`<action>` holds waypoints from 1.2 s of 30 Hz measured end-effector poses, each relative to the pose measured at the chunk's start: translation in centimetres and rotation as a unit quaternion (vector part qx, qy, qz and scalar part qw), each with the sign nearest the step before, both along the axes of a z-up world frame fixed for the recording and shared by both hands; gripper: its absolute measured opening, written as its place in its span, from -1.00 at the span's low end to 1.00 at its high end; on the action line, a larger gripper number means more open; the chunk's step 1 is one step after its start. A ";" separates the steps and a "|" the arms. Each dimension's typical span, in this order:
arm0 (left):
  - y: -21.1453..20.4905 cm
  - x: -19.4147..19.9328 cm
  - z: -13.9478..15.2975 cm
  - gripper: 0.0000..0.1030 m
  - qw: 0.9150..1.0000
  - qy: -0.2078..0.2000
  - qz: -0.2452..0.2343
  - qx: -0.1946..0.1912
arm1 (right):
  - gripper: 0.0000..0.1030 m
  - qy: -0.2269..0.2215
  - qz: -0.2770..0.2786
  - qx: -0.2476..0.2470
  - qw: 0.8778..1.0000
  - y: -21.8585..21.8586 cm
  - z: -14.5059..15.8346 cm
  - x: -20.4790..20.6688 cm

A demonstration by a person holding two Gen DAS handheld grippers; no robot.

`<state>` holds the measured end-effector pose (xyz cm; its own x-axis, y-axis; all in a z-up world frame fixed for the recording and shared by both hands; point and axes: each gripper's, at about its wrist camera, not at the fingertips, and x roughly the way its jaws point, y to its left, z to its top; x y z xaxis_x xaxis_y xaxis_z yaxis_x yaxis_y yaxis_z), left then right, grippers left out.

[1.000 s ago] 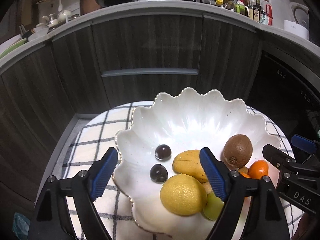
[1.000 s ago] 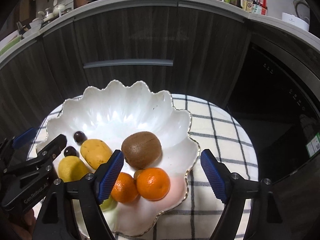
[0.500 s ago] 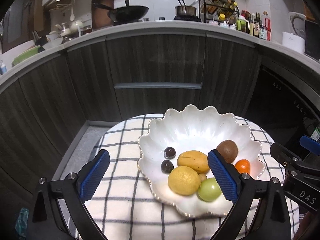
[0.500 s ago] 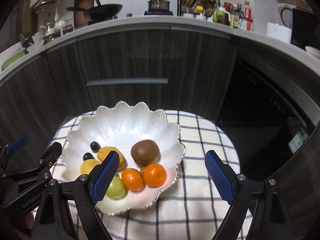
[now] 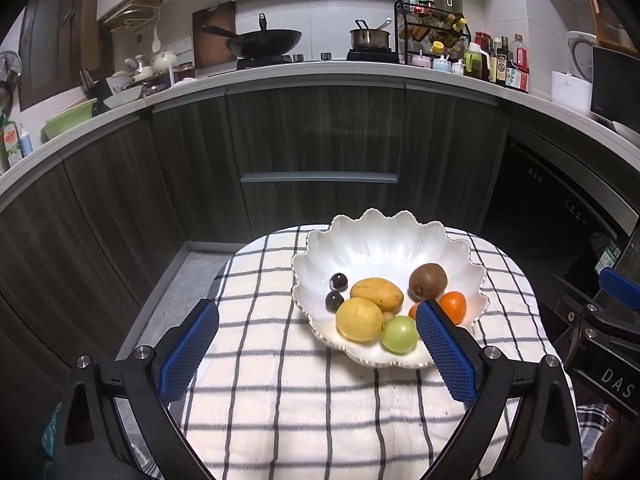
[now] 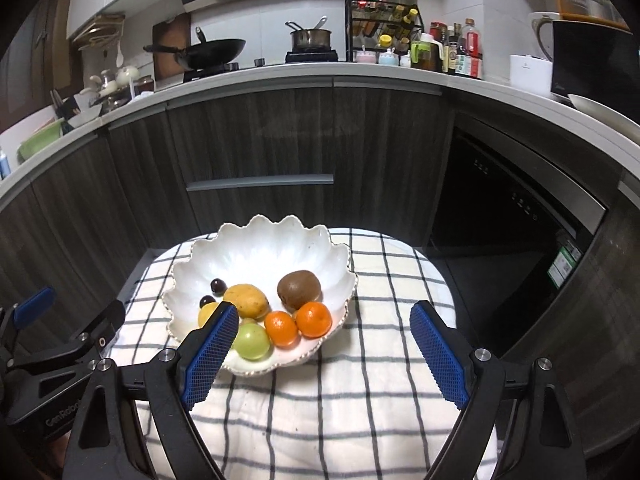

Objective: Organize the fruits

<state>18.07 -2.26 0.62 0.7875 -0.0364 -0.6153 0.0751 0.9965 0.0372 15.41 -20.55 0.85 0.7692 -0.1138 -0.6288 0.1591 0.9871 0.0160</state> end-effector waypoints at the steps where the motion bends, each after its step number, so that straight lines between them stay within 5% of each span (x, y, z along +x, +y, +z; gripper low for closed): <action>1: 0.0 -0.5 0.2 0.95 1.000 -0.001 0.001 0.000 | 0.72 -0.002 -0.001 -0.002 1.000 -0.1 0.3 -0.4; 15: 0.9 -6.7 2.0 0.99 1.000 -0.016 0.016 -0.007 | 0.72 -0.025 -0.011 0.000 1.000 0.4 2.3 -6.8; 36: 1.8 -13.4 1.3 0.99 1.000 -0.002 0.020 0.014 | 0.79 -0.012 -0.002 0.012 1.000 1.5 0.7 -12.7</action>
